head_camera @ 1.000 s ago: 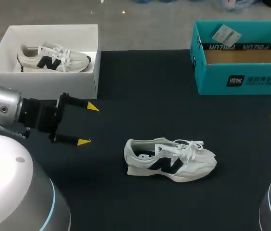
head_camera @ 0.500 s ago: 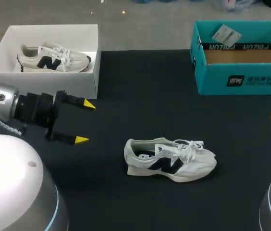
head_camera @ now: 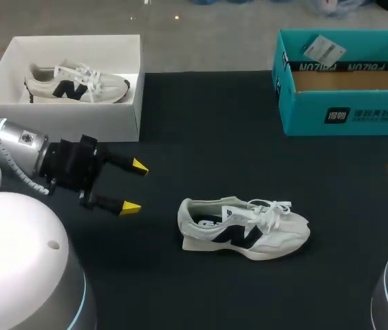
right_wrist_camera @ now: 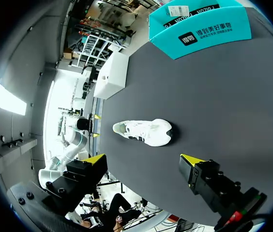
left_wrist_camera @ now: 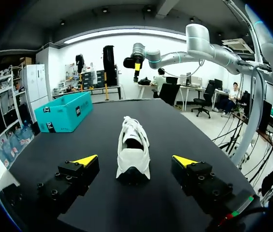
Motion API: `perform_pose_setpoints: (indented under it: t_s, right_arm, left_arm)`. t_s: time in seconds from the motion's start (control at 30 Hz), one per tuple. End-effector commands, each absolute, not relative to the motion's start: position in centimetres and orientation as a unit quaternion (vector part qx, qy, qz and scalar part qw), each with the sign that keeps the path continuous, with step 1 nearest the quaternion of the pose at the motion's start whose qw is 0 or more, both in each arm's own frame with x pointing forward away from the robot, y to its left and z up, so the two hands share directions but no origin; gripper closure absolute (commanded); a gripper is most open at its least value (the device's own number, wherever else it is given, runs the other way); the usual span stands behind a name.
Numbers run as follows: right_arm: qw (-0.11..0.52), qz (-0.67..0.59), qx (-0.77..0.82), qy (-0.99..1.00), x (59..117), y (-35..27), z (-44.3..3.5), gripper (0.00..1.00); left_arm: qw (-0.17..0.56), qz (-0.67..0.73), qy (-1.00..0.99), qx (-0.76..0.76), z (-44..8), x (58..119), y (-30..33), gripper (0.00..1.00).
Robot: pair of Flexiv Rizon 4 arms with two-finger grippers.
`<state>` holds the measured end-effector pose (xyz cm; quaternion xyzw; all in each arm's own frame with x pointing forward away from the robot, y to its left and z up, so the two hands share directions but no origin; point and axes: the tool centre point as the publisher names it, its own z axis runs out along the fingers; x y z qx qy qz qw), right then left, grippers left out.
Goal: Take the shoe out of the shoebox, open the shoe tongue, remove and reinsert the insole, then place the shoe into the shoebox
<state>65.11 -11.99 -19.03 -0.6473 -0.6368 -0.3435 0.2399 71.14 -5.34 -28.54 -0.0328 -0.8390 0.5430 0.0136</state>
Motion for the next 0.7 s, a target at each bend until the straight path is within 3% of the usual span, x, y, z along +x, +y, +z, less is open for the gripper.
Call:
perform_pose_setpoints:
  t_s: [0.03,0.7]
  right_arm:
    - [0.238,-0.343,-0.648,-0.637,65.0,-11.9,-19.0,0.00]
    - [0.238,-0.343,-0.648,-0.637,65.0,-11.9,-19.0,0.00]
  left_arm:
    - [-0.017,0.550,-0.835,-0.003,-30.0,70.0,-6.1,0.00]
    - [0.008,0.575,-0.817,0.029,-36.4,70.8,-8.0,0.00]
